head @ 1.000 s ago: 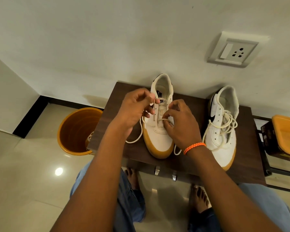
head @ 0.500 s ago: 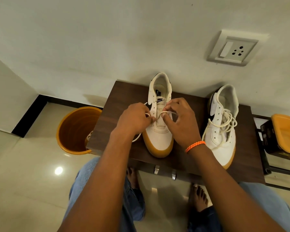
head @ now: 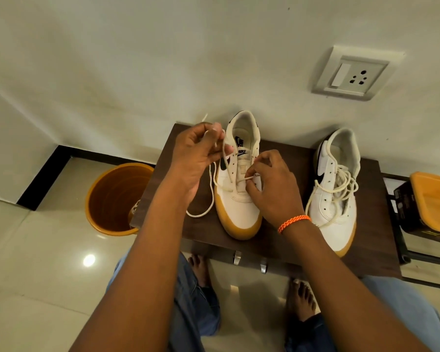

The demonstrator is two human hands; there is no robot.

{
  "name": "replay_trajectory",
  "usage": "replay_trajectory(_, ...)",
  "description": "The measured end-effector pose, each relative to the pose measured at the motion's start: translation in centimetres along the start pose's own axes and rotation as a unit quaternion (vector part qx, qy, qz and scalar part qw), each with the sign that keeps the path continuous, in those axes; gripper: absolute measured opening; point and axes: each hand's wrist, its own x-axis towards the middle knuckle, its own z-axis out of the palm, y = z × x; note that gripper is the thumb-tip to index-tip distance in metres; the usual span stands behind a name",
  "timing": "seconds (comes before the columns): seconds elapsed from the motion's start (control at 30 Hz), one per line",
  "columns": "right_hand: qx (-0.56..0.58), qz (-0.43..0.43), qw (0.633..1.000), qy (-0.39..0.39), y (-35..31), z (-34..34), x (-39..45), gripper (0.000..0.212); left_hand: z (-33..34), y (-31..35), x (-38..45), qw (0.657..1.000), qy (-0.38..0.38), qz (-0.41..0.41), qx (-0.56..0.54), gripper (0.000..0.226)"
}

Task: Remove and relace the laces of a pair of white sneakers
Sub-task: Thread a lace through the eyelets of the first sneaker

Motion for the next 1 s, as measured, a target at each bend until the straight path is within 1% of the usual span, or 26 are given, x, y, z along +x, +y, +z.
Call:
replay_trajectory(0.03, 0.033, 0.006, 0.999, 0.006, 0.0, 0.0, 0.0, 0.010, -0.2, -0.4, 0.2, 0.996, 0.024, 0.004, 0.091, 0.019)
replay_trajectory(0.07, 0.066, 0.012, 0.998, 0.014, 0.0, 0.0, 0.1, 0.008, -0.3, -0.8, 0.4, 0.979, 0.039, 0.010, 0.201, 0.019)
replay_trajectory(0.1, 0.093, 0.017, 0.995, 0.023, -0.1, -0.1, 0.2, 0.007, -0.4, -1.4, 0.5, 0.952, 0.036, 0.017, 0.303, 0.018)
replay_trajectory(0.17, 0.130, 0.016, 0.991, 0.041, -0.5, -0.2, 0.4, 0.006, -0.4, -2.1, 0.5, 0.894, -0.013, 0.013, 0.448, 0.019)
replay_trajectory(0.2, 0.140, 0.011, 0.989, 0.049, -0.7, -0.3, 0.4, 0.006, -0.2, -2.3, 0.4, 0.872, -0.045, 0.000, 0.488, 0.019)
replay_trajectory(0.27, 0.148, 0.003, 0.988, 0.054, -0.9, -0.3, 0.4, 0.007, 0.1, -2.3, 0.2, 0.845, -0.083, -0.022, 0.528, 0.021)
replay_trajectory(0.37, 0.107, 0.002, 0.994, 0.033, -0.5, 0.1, 0.2, 0.011, 0.0, -2.6, 0.2, 0.821, -0.094, -0.037, 0.563, 0.021)
replay_trajectory(0.43, 0.054, 0.003, 0.999, 0.007, -0.1, 0.4, 0.1, 0.013, 0.1, -2.8, 0.3, 0.810, -0.095, -0.016, 0.578, 0.021)
replay_trajectory(0.5, 0.028, 0.009, 1.000, -0.003, 0.1, 0.5, 0.0, 0.012, 0.2, -2.9, 0.5, 0.803, -0.096, 0.019, 0.587, 0.020)
replay_trajectory(0.57, 0.019, 0.012, 1.000, -0.003, 0.1, 0.5, 0.0, 0.012, 0.2, -2.9, 0.6, 0.815, -0.090, 0.041, 0.571, 0.018)
replay_trajectory(0.67, 0.009, 0.016, 1.000, -0.004, 0.0, 0.4, 0.0, 0.015, 0.0, -2.4, 0.8, 0.863, -0.060, 0.058, 0.498, 0.013)
replay_trajectory(0.7, 0.010, 0.020, 1.000, -0.007, 0.0, 0.3, 0.1, 0.016, -0.1, -2.1, 0.7, 0.882, -0.050, 0.056, 0.466, 0.015)
replay_trajectory(0.8, 0.012, 0.025, 1.000, -0.014, 0.0, 0.2, 0.0, 0.017, 0.0, -1.4, 0.5, 0.951, -0.034, 0.021, 0.305, 0.021)
replay_trajectory(0.83, 0.011, 0.026, 0.999, -0.016, 0.0, 0.2, 0.0, 0.017, 0.1, -1.2, 0.4, 0.968, -0.033, 0.003, 0.247, 0.021)
replay_trajectory(0.9, 0.016, 0.029, 0.999, -0.017, 0.0, 0.2, 0.0, 0.016, 0.2, -0.8, 0.0, 0.985, -0.030, -0.026, 0.168, 0.020)
replay_trajectory(1.0, 0.032, 0.040, 0.998, -0.020, 0.0, 0.2, 0.0, 0.014, 0.0, -0.6, -0.1, 0.994, -0.015, -0.046, 0.098, 0.019)
